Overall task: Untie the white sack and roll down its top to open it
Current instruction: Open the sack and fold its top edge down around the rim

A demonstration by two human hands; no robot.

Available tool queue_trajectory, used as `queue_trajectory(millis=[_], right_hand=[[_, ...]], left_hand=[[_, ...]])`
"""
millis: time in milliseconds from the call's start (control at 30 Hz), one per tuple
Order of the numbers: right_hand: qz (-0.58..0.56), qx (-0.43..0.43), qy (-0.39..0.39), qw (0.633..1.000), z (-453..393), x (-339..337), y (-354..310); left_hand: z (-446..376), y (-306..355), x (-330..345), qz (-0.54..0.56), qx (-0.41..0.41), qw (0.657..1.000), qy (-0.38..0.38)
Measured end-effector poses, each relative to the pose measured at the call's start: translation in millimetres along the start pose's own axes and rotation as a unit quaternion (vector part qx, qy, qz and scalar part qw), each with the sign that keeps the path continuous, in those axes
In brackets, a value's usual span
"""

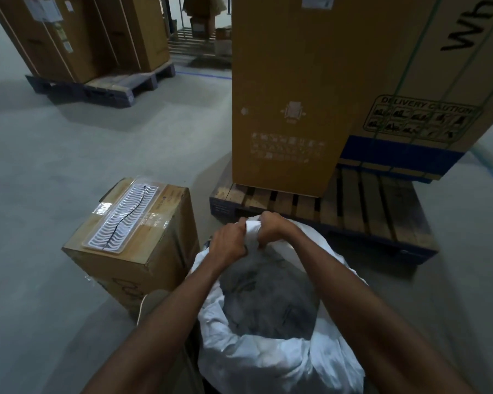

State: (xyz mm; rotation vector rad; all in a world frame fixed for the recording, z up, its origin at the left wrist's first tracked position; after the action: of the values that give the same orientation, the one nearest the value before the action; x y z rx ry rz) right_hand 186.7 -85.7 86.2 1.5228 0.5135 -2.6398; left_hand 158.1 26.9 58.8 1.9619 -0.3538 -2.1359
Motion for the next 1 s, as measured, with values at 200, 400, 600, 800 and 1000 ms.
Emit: queue_trajectory(millis=[200, 400, 600, 800, 1000], right_hand=[[0.172, -0.031, 0.195, 0.965, 22.3, 19.0, 16.2], [-0.035, 0.045, 0.153, 0.987, 24.6, 32.3, 40.0], [-0.102, 0.056, -0.044, 0.992, 20.9, 12.1, 47.6], [0.013, 0.043, 0.152, 0.987, 32.9, 19.1, 55.0], [0.049, 0.089, 0.196, 0.975, 53.6, 45.1, 69.2]], left_hand=[[-21.4, -21.2, 5.3, 0.088, -0.075, 0.958, -0.262], [-25.6, -14.8, -5.1, -0.043, -0.037, 0.990, -0.126], [-5.7, 51.1, 8.9, -0.096, 0.166, 0.981, 0.032], [-31.2, 60.9, 23.4, -0.088, 0.024, 0.993, -0.081], [-44.4, 37.4, 16.6, -0.051, -0.004, 0.974, -0.220]])
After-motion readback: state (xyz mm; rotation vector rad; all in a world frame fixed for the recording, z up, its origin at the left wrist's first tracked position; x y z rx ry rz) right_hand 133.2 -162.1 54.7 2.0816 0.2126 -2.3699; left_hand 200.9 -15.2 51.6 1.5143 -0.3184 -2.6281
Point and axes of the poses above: each hand's wrist, its own z-axis away from the middle knuckle, its own x-axis out of the palm, y = z × x, the point moved 8 cm from there along -z, towards the middle knuckle, and after that the axes turned 6 degrees about -x, right-handed, at the moved point
